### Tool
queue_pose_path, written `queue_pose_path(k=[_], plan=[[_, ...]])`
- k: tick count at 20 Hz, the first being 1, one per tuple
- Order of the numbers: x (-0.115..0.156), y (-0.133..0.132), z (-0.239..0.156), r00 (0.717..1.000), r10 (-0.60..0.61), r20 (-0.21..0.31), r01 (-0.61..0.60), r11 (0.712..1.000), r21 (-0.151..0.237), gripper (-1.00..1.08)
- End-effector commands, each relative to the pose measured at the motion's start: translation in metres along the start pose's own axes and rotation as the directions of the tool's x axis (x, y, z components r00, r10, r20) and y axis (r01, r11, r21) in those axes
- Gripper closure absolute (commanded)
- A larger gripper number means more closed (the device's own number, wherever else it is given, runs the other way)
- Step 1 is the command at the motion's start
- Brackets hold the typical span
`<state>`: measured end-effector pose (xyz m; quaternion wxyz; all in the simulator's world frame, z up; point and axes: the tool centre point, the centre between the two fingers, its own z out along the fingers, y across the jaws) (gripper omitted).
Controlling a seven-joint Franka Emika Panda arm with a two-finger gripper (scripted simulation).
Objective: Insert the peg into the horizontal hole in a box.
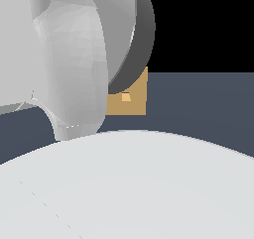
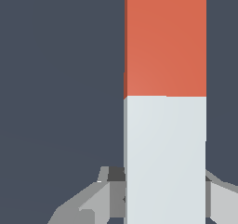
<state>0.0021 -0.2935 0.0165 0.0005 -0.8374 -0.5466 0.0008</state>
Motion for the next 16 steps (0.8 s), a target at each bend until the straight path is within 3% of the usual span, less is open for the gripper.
queue_pose_path(k=[1,8,16], plan=[[0.01,-0.001,-0.002,1.0,-0.012,-0.001,0.012,1.0,-0.001,1.08],[0.069,-0.016,-0.013,0.996,-0.085,-0.001,0.085,0.996,-0.002,1.08],[0.193,-0.061,-0.036,0.971,-0.238,0.0,0.238,0.971,-0.002,1.08]])
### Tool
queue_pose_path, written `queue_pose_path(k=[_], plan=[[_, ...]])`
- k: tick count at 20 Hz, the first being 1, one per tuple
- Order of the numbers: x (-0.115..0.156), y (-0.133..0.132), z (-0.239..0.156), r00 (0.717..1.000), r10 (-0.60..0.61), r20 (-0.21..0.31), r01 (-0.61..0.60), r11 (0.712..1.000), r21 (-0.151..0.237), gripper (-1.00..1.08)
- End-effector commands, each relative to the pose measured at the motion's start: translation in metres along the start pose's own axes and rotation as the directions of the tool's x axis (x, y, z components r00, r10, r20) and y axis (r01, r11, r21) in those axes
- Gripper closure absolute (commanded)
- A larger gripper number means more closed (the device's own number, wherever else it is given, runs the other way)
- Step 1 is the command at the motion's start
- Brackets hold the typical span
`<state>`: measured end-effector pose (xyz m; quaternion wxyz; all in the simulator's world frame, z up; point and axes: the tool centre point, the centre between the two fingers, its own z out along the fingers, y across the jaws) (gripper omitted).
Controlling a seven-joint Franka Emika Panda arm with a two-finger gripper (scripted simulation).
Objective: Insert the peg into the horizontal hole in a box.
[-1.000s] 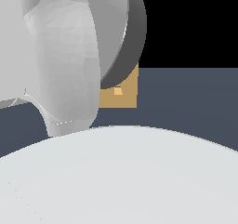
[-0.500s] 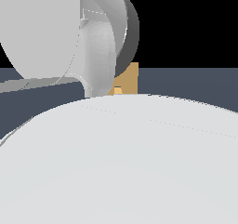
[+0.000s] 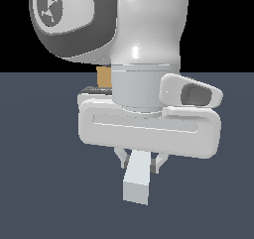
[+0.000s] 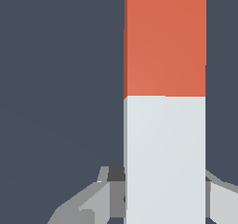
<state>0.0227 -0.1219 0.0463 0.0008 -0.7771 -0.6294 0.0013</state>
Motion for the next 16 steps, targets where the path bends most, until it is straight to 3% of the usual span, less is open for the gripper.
queue_pose_path(k=[1,9,16], plan=[[0.047,-0.009,-0.01,0.998,-0.057,0.0,0.057,0.998,-0.003,1.08],[0.157,-0.044,-0.031,0.982,-0.191,0.001,0.191,0.982,-0.003,1.08],[0.202,-0.062,-0.039,0.969,-0.245,0.001,0.245,0.969,-0.003,1.08]])
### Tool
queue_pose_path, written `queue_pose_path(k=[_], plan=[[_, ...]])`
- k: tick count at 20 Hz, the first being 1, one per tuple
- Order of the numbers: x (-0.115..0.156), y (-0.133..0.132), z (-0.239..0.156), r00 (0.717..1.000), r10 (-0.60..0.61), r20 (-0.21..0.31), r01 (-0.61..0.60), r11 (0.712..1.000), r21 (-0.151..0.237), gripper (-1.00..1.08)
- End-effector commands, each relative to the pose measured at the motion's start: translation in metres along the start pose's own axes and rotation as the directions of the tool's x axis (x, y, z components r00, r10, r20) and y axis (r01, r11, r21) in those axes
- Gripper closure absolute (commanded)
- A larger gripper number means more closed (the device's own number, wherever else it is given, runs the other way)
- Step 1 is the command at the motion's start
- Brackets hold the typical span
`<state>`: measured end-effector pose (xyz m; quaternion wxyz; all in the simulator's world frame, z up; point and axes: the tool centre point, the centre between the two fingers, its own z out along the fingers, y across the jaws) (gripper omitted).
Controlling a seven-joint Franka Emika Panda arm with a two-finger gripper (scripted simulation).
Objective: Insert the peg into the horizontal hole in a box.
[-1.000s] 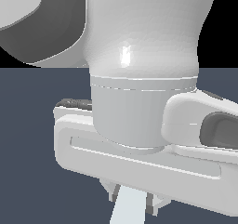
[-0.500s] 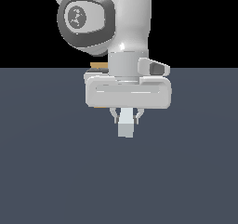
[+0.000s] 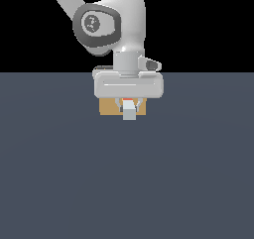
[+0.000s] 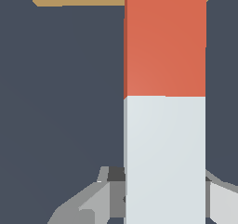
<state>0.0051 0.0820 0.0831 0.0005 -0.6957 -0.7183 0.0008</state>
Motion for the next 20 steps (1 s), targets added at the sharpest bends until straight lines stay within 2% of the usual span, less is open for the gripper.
queue_pose_path(k=[1,20], plan=[[0.0086,-0.0008,-0.003,1.0,-0.009,0.0,0.009,1.0,-0.002,1.08],[0.0099,0.0003,-0.0021,1.0,-0.008,-0.001,0.008,1.0,-0.001,1.08]])
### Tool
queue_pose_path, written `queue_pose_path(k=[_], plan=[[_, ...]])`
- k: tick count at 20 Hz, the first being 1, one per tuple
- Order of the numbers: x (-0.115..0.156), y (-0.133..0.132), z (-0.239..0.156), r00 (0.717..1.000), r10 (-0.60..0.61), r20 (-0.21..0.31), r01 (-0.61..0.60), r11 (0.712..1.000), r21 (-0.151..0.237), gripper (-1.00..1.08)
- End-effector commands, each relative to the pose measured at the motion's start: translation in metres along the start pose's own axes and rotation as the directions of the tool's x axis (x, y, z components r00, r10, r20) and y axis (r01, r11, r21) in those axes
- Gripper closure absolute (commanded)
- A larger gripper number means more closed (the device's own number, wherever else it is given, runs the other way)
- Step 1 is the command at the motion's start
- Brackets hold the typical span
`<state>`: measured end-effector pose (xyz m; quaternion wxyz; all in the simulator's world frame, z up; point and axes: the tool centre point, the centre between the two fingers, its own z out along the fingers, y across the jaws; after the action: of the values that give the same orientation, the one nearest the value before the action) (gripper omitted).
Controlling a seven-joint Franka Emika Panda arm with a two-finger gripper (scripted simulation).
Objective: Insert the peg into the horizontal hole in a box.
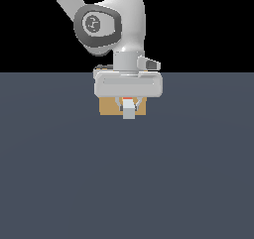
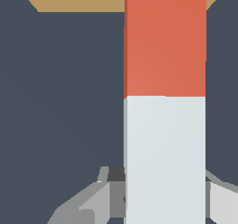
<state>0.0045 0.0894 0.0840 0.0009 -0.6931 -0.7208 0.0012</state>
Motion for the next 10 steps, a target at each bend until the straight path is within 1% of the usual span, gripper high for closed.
queue_pose_path(k=[1,5,10], plan=[[0.005,0.0,-0.001,1.0,-0.001,-0.001,0.001,1.0,-0.002,1.08],[0.025,0.0,-0.002,1.0,-0.001,-0.001,0.001,1.0,-0.003,1.08],[0.066,-0.001,-0.002,1.0,-0.001,-0.001,0.001,1.0,-0.004,1.08]])
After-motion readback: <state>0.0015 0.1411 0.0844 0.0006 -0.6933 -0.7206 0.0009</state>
